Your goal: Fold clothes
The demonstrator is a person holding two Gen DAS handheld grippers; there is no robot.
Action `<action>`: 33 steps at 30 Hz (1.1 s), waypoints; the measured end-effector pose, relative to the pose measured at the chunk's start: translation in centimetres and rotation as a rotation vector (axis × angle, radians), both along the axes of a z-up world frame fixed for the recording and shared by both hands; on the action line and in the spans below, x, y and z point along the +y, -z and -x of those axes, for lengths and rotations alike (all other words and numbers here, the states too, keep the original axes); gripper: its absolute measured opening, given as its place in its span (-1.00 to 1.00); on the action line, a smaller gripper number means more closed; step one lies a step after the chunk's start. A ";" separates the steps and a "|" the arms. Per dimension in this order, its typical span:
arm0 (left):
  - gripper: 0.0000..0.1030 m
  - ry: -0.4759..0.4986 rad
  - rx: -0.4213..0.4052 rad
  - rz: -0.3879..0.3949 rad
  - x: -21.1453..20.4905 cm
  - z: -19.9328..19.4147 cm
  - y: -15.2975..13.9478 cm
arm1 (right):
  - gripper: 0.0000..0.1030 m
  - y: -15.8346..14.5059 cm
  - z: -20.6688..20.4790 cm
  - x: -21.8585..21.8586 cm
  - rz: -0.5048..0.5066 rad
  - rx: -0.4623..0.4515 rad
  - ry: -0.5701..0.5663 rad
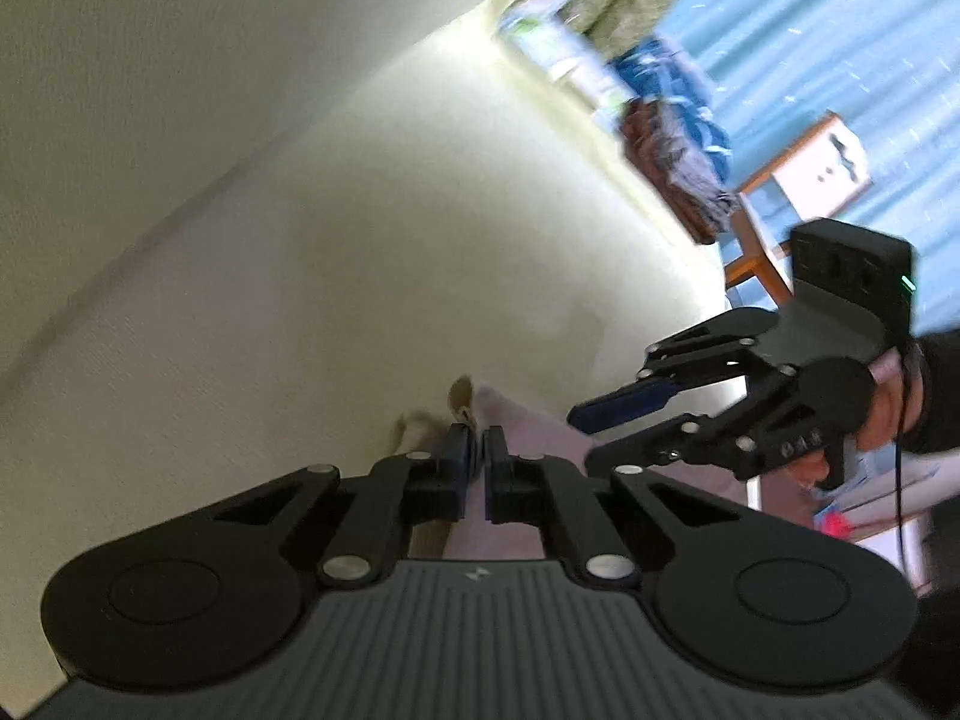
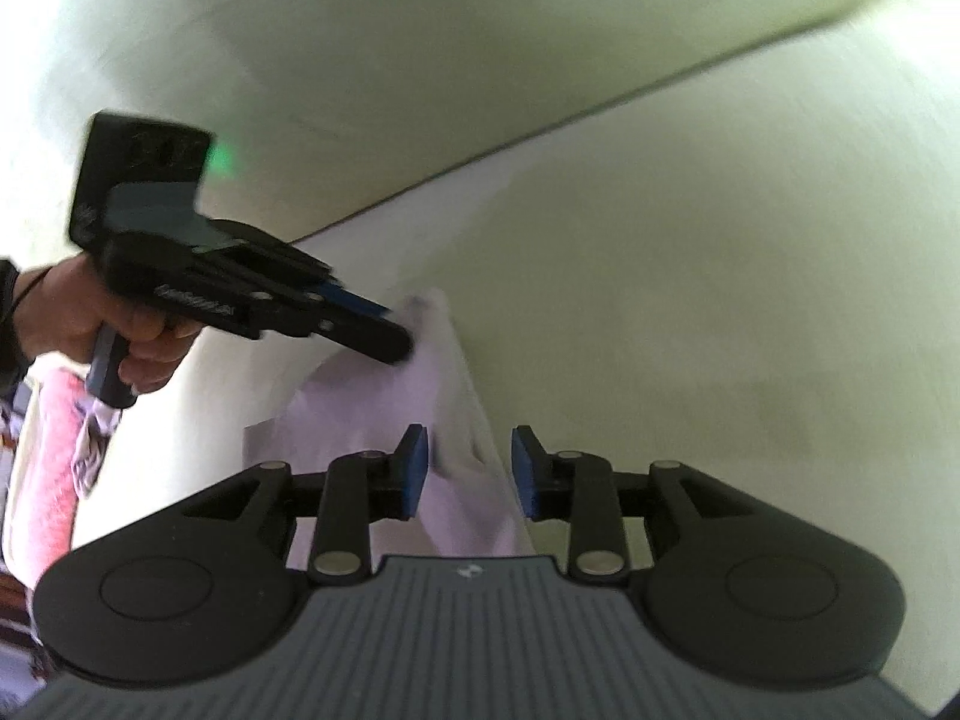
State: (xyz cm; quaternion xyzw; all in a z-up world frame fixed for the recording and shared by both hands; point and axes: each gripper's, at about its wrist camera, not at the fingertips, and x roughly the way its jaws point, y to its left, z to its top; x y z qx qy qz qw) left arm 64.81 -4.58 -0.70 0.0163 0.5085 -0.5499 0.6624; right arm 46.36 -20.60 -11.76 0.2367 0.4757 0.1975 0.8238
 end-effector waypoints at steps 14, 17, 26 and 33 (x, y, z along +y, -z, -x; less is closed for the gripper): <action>-0.82 -0.021 -0.118 -0.071 1.0 1.0 -2.4 | -0.39 -2.9 4.7 -3.3 0.024 -0.006 0.237; -0.67 0.106 -0.140 -0.062 -1.6 2.8 -3.1 | -0.38 -4.1 6.0 -6.4 0.001 0.047 0.335; -0.10 0.471 -0.189 -0.095 -10.6 5.9 -1.6 | -0.35 -2.5 9.2 -7.2 -0.166 0.128 0.463; -0.67 0.674 -0.157 -0.201 -13.2 6.3 0.0 | -0.90 -0.7 6.6 -6.2 -0.230 0.117 0.493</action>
